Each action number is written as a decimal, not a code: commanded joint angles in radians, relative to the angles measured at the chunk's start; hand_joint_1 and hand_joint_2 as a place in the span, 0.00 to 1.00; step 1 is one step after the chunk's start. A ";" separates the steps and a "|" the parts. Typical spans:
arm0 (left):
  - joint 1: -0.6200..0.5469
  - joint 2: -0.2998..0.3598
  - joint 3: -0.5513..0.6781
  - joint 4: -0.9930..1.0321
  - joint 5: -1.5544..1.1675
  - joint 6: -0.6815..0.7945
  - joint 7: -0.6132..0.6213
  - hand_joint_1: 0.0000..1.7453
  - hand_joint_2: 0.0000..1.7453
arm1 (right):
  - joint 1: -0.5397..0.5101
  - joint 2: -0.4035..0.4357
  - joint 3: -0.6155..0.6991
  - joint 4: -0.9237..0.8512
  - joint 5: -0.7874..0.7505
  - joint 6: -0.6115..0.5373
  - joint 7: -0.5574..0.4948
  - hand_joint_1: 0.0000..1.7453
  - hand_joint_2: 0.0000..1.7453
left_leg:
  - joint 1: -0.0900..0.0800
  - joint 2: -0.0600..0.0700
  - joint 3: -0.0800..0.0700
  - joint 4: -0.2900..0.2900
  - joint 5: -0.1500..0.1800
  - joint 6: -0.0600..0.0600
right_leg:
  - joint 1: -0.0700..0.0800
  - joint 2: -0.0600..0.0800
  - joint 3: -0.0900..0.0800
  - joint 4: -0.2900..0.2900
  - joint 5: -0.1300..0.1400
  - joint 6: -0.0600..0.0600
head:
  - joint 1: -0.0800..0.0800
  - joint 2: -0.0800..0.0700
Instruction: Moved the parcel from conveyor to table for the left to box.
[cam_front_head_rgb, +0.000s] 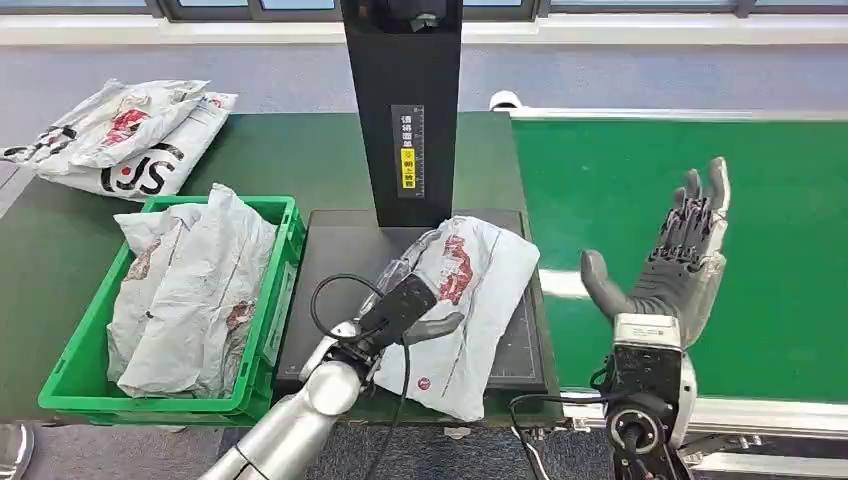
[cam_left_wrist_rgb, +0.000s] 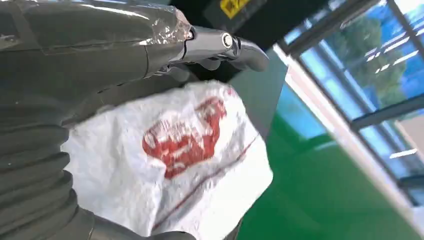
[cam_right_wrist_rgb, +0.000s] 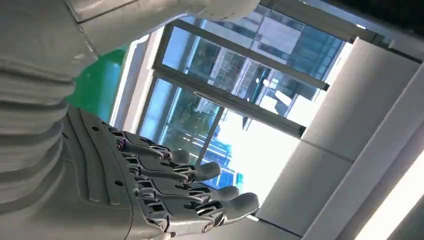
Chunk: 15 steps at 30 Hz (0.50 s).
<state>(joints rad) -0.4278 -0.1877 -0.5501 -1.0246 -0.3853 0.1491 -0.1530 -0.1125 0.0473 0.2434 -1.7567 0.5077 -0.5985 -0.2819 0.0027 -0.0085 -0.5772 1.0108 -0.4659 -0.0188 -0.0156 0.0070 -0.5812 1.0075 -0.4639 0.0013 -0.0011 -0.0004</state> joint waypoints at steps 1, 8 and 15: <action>-0.125 -0.065 -0.113 0.273 0.010 -0.028 -0.012 0.00 1.00 | -0.066 0.026 0.025 0.104 -0.012 -0.008 0.003 0.00 1.00 | 0.001 0.001 0.001 -0.001 0.001 0.000 | 0.001 -0.001 0.002 -0.002 0.002 0.000 | 0.000 0.000; -0.140 -0.077 -0.127 0.316 0.006 -0.037 -0.002 0.00 1.00 | -0.072 0.036 0.029 0.104 -0.014 0.000 0.003 0.00 1.00 | 0.001 0.000 0.001 -0.001 0.000 0.000 | 0.001 0.000 0.002 -0.001 0.000 0.000 | 0.000 0.000; -0.171 -0.104 -0.150 0.431 -0.026 -0.001 -0.007 0.00 1.00 | -0.087 0.054 0.033 0.108 -0.005 0.008 0.007 0.00 1.00 | 0.001 0.001 0.001 -0.001 0.001 0.000 | 0.001 0.000 0.002 -0.002 0.001 -0.001 | 0.000 0.000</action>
<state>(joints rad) -0.5224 -0.2880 -0.6050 -0.7738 -0.3982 0.1319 -0.1625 -0.1527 0.0832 0.2594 -1.7174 0.5043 -0.5936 -0.2796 0.0027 -0.0088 -0.5776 1.0108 -0.4658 -0.0187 -0.0157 0.0070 -0.5812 1.0075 -0.4639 0.0013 -0.0011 0.0000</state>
